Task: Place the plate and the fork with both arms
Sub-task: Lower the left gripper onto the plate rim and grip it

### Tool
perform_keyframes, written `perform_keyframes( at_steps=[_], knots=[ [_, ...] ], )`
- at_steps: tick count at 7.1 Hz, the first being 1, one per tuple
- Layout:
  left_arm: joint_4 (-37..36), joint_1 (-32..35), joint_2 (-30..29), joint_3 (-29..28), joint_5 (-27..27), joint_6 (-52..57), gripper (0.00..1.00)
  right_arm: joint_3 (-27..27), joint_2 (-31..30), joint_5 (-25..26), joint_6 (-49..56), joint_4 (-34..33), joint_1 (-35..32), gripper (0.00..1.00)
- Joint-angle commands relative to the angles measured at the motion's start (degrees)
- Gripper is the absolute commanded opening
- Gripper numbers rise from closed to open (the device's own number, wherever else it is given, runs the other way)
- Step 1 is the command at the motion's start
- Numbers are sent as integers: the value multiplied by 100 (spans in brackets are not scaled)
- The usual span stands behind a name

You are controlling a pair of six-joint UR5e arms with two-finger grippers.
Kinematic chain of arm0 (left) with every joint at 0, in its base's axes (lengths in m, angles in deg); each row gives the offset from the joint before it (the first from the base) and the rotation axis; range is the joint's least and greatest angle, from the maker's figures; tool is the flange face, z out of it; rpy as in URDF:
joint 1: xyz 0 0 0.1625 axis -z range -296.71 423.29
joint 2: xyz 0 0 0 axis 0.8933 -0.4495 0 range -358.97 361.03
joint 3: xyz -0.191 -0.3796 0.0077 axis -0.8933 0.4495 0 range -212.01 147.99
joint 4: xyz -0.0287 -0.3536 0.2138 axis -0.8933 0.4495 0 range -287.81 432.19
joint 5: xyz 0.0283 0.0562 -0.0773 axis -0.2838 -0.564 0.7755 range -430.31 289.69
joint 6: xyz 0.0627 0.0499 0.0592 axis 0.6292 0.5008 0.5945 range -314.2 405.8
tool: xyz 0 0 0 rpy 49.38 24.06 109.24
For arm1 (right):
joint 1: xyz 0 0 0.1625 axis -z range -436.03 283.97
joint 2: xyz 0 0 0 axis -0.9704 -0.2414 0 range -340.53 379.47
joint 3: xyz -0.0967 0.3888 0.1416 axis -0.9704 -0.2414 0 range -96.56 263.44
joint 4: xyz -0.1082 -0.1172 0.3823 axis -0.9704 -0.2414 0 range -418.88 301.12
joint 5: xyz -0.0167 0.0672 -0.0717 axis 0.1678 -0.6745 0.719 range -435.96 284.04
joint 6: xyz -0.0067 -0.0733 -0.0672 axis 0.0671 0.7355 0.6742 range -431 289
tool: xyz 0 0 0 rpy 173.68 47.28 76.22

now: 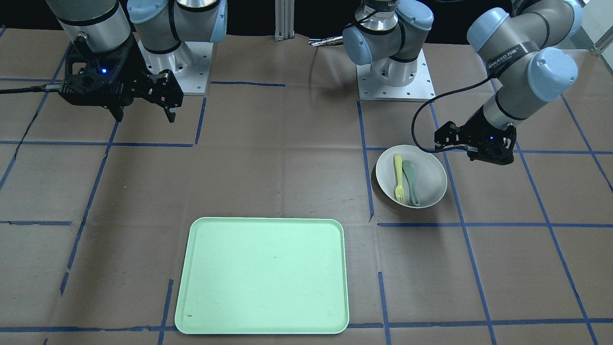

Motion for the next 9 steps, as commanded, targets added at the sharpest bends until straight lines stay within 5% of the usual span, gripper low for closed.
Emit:
perform_keyframes(
  at_steps=[1,5,6,9],
  knots=[
    [-668,-23,-638,200,275,107,100,0,0,0,0,0,1,100],
    [-1057,-313,-1195,235,633,186,98,0,0,0,9,0,10,100],
    [-1057,-357,-1229,253,741,238,84,0,0,0,0,0,10,100],
    [-1057,-375,-1247,235,725,239,64,0,0,0,9,0,10,100]
  ],
)
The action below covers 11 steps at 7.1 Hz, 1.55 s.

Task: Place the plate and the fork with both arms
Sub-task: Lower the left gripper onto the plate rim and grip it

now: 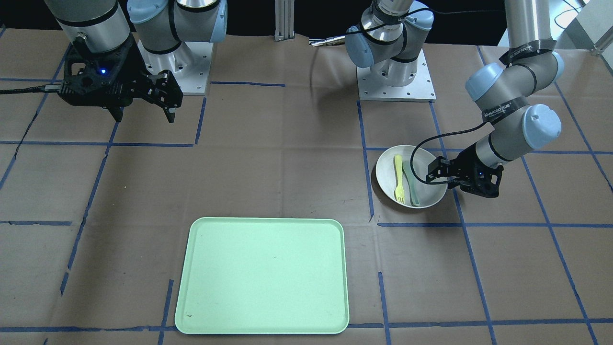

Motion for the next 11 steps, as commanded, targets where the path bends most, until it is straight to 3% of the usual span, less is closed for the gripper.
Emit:
perform_keyframes(
  at_steps=[1,5,7,10,11],
  knots=[
    [2,-10,-18,-17,-9,2,63,0,0,0,3,0,11,100],
    [2,-123,-26,-26,-35,-7,63,0,0,0,3,0,11,100],
    [2,-221,-88,-35,-26,-33,46,0,0,0,-6,0,11,100],
    [-7,-221,-88,-44,-9,11,5,0,0,0,3,0,11,100],
    [-7,-221,-79,-44,0,11,0,0,0,0,-6,0,3,100]
  ],
)
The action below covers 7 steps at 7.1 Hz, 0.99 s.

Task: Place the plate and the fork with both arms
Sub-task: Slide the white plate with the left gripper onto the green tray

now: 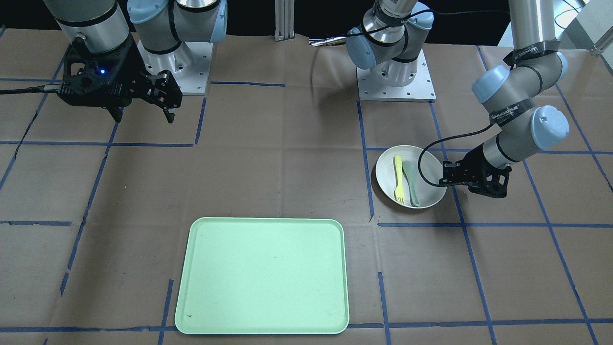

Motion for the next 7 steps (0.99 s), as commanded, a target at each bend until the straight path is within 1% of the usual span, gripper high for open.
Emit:
perform_keyframes(
  at_steps=[1,2,3,4,5,7],
  knots=[
    [-1,-1,52,-20,26,-5,0,0,0,0,-6,0,-6,100],
    [-1,34,139,-73,130,-66,0,0,0,0,-6,0,3,100],
    [-1,104,114,-151,653,-327,0,0,0,0,-6,0,3,100],
    [-18,322,61,-196,824,-983,0,0,0,0,-6,0,3,100],
    [-27,899,165,-405,1017,-1433,0,0,0,0,-6,0,-6,100],
    [-19,2234,-130,-1307,1028,-3152,0,0,0,0,2,9,3,100]
  ],
)
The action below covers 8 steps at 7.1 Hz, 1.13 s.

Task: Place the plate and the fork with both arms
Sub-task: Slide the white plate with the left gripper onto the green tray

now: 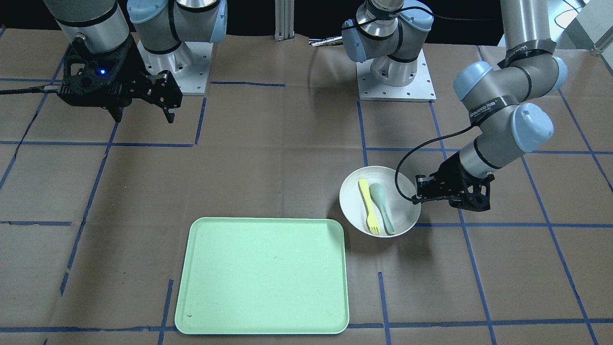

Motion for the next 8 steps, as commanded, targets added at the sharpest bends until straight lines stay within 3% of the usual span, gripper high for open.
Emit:
perform_keyframes(
  at_steps=[1,3,6,8],
  knots=[
    [23,1246,-562,-1099,33,-1567,0,0,0,0,7,3,3,100],
    [5,1933,-1545,-2101,59,-2281,0,0,0,0,7,3,3,100],
    [-39,2225,-2847,-3412,68,-2337,1,0,0,0,7,3,3,100],
    [-21,2383,-3026,-3741,59,-2555,3,0,0,0,16,3,3,100]
  ],
)
